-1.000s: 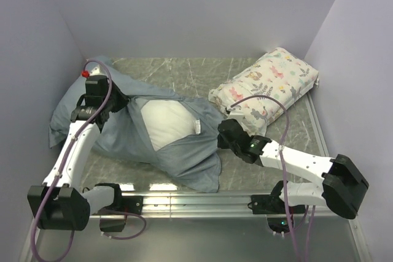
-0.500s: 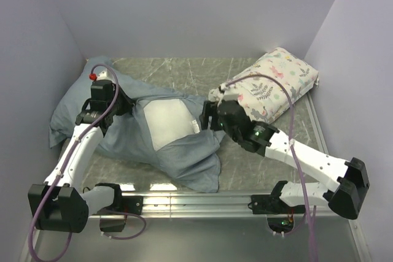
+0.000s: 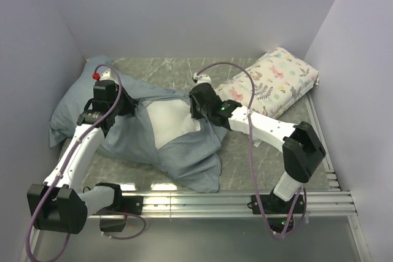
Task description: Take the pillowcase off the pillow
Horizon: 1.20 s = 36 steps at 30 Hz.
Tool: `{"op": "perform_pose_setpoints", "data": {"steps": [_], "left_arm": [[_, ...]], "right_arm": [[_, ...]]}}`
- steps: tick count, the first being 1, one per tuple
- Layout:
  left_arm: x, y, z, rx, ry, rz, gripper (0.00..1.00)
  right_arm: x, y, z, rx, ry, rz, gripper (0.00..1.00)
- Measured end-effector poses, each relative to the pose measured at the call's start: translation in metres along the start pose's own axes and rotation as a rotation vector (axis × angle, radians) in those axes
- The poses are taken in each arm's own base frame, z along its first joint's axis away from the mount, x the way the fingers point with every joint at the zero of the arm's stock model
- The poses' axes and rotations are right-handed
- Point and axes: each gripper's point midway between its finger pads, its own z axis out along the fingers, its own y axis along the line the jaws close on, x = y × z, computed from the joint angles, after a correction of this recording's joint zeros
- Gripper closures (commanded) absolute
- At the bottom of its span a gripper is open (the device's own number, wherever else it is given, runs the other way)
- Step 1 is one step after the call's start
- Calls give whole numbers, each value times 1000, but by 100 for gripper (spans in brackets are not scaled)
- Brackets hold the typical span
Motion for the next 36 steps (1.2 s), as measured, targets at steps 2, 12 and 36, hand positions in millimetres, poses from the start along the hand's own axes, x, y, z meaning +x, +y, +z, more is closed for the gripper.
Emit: {"op": "perform_pose_setpoints", "data": {"steps": [2, 12, 36], "left_arm": [[1, -2, -1, 6, 1, 3, 100], [14, -13, -8, 64, 41, 9, 100], [-8, -179, -56, 259, -50, 419, 14]], "right_arm": [[-6, -16, 3, 12, -12, 54, 84], [6, -93, 20, 58, -2, 281, 96], [32, -54, 18, -294, 15, 330, 94]]}}
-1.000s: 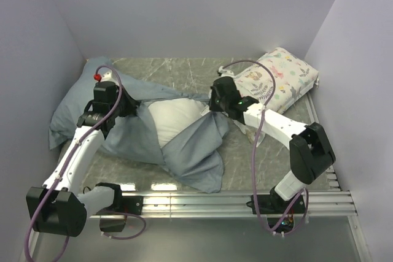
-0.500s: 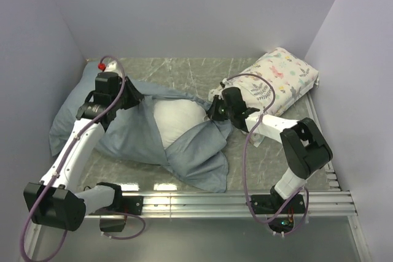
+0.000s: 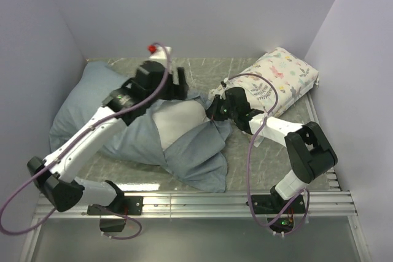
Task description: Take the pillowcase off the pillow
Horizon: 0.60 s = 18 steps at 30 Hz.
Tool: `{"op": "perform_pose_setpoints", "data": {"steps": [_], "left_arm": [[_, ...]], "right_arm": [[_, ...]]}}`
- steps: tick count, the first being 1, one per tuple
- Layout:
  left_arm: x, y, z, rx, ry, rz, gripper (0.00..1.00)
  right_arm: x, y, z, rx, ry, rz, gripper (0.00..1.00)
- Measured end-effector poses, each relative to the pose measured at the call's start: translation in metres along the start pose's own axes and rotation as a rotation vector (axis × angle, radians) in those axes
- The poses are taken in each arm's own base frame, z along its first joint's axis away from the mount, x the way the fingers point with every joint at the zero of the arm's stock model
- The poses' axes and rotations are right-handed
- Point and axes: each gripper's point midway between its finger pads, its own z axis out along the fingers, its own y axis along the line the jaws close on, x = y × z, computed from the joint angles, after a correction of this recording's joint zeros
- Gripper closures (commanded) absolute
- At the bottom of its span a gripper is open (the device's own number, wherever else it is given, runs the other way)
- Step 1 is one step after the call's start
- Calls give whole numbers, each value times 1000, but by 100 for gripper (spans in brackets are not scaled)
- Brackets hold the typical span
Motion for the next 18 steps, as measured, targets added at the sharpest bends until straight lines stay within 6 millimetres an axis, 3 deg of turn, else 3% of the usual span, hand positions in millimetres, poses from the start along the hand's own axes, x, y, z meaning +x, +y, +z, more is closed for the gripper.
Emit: {"op": "perform_pose_setpoints", "data": {"steps": [3, 7, 11, 18], "left_arm": [[34, -42, 12, 60, 79, 77, 12], [90, -70, 36, 64, 202, 169, 11], [133, -58, 62, -53, 286, 236, 8], [166, -32, 92, -205, 329, 291, 10]], "right_arm": [[0, 0, 0, -2, 1, -1, 94], [1, 0, 0, -1, 2, -1, 95], [1, 0, 0, 0, 3, -1, 96], [2, 0, -1, 8, 7, -1, 98]]}}
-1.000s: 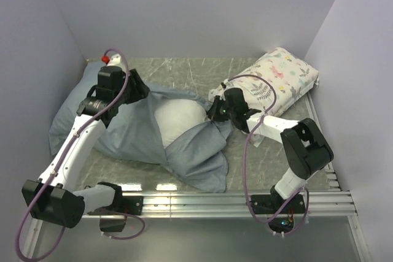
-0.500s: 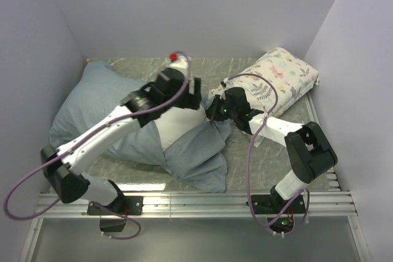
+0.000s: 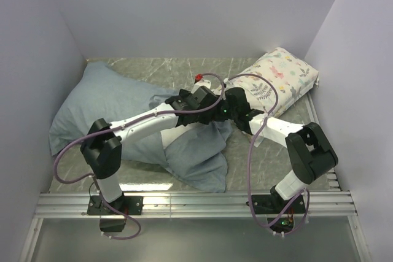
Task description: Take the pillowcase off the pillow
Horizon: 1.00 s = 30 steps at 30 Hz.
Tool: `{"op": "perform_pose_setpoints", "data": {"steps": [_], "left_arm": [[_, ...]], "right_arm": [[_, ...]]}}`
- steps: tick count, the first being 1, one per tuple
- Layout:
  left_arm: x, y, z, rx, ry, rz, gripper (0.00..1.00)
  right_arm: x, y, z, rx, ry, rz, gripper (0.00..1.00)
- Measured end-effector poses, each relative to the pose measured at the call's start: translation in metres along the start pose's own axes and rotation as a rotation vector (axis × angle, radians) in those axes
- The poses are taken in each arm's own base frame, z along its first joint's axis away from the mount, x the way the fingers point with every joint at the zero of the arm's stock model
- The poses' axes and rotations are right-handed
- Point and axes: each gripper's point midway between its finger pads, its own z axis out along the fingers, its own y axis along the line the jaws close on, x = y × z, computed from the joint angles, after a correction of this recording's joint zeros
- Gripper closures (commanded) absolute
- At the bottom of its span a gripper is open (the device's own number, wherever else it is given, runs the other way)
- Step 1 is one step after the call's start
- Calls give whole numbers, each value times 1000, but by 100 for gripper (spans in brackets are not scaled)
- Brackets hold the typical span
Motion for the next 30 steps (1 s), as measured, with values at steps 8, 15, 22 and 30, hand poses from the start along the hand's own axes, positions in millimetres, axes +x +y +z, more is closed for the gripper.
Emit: {"op": "perform_pose_setpoints", "data": {"steps": [8, 15, 22, 30], "left_arm": [[2, 12, 22, -123, 0, 8, 100], [-12, 17, 3, -113, -23, -12, 100], [-38, 31, -75, 79, -132, -86, 100], [-46, 34, -143, 308, -253, -101, 100]], "right_arm": [[-1, 12, -10, -13, -5, -23, 99], [-15, 4, -18, 88, -22, -40, 100], [-68, 3, -26, 151, -78, -15, 100], [-91, 22, -8, 103, -50, -13, 100]]}}
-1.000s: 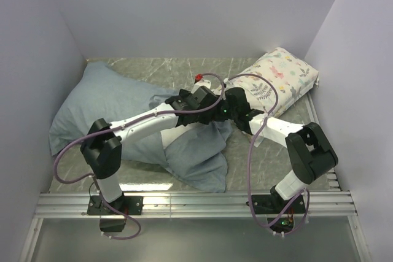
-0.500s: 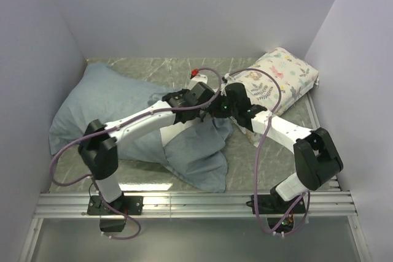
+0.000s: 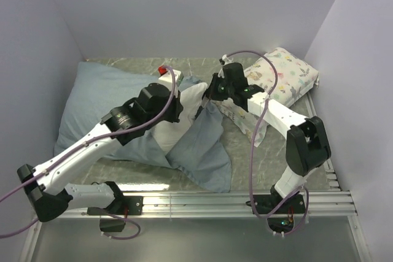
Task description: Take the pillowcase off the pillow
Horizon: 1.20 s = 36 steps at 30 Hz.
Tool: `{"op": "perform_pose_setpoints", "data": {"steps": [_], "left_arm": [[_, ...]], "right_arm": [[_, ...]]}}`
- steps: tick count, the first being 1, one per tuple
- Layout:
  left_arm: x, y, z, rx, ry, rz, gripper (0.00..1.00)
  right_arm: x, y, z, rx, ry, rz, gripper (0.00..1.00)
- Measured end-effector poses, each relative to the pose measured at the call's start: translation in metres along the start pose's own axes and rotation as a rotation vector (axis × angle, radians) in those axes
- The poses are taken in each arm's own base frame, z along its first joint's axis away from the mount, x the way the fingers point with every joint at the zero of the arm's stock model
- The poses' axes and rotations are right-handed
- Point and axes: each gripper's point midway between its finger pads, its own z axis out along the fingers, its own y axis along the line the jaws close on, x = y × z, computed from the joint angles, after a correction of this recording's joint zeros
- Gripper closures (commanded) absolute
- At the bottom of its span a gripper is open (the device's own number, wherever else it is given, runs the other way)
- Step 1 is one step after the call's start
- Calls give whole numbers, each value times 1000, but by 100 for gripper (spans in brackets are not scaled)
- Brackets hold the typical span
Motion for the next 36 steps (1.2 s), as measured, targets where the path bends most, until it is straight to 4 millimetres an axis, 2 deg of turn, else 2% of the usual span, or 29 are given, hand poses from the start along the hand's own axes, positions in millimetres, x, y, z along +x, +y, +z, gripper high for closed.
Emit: {"op": "perform_pose_setpoints", "data": {"steps": [6, 10, 13, 16, 17, 18, 20, 21, 26, 30, 33, 36], "left_arm": [[-9, -7, -26, 85, -40, 0, 100], [-20, 4, -29, 22, -91, -28, 100], [-35, 17, -25, -76, -152, -75, 100], [-60, 29, -10, -174, -218, -127, 100], [-67, 33, -2, -206, -237, -144, 100], [-73, 37, 5, -232, -251, -154, 100], [-83, 42, 24, -278, -277, -175, 100], [-86, 43, 32, -292, -285, -180, 100], [-84, 45, 64, -334, -282, -185, 100], [-86, 48, 74, -350, -279, -185, 100], [-96, 52, 74, -363, -298, -194, 100], [-105, 55, 71, -373, -319, -206, 100]], "right_arm": [[36, -17, 22, 17, 110, 26, 100], [50, -17, 24, -21, 134, 36, 100], [59, -14, 19, -53, 121, 24, 95], [72, -3, 7, -79, 111, -20, 80], [74, 1, 2, -85, 106, -32, 66], [77, 5, -5, -90, 99, -44, 59], [74, 10, -21, -94, 74, -68, 45], [69, 12, -29, -92, 53, -76, 41], [34, 22, -76, -66, -71, -99, 31], [14, 46, -113, -98, -164, -126, 26], [18, 78, -125, -159, -175, -171, 25], [24, 101, -120, -184, -150, -202, 25]]}}
